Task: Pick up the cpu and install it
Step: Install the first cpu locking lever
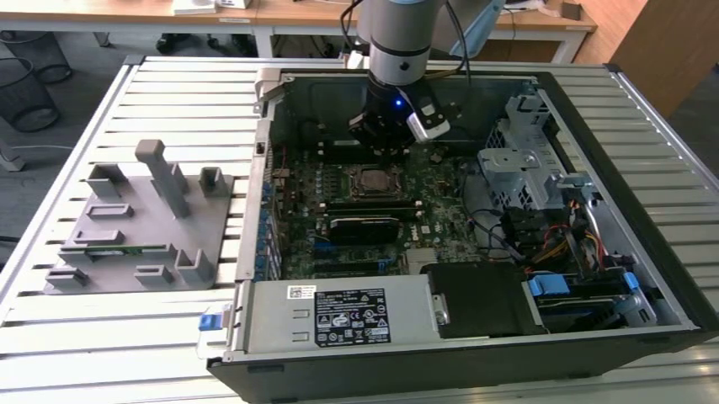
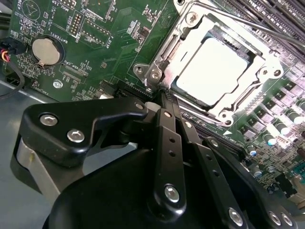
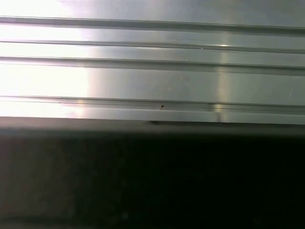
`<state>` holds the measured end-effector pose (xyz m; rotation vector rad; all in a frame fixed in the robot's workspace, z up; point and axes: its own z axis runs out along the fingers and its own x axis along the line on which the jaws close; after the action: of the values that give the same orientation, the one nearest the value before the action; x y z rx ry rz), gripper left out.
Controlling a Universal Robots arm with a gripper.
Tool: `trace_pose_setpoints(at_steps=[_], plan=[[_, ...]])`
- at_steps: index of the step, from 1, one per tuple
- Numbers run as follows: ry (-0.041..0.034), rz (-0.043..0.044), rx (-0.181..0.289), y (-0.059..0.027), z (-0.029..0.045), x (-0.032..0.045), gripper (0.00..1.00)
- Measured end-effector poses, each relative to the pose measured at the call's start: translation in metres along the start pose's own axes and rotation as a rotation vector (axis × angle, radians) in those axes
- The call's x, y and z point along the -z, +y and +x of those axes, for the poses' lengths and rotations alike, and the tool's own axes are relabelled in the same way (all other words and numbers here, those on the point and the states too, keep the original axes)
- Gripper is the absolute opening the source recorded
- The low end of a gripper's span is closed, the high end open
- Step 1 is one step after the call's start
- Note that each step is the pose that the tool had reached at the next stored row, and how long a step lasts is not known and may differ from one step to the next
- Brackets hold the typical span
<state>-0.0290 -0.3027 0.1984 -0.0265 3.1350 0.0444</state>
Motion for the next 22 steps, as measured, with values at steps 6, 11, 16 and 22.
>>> trace_pose_setpoints(at_steps=[6,11,16,22], plan=[[0.001,-0.0006,0.0,0.0001,-0.0001,-0.0003,0.11],[0.0012,-0.001,0.0,0.0002,-0.0001,0.0007,0.11],[0.0022,0.0006,0.0,0.0001,-0.0002,0.0009,0.11],[0.005,0.0021,0.0,-0.0002,-0.0008,-0.0002,0.11]])
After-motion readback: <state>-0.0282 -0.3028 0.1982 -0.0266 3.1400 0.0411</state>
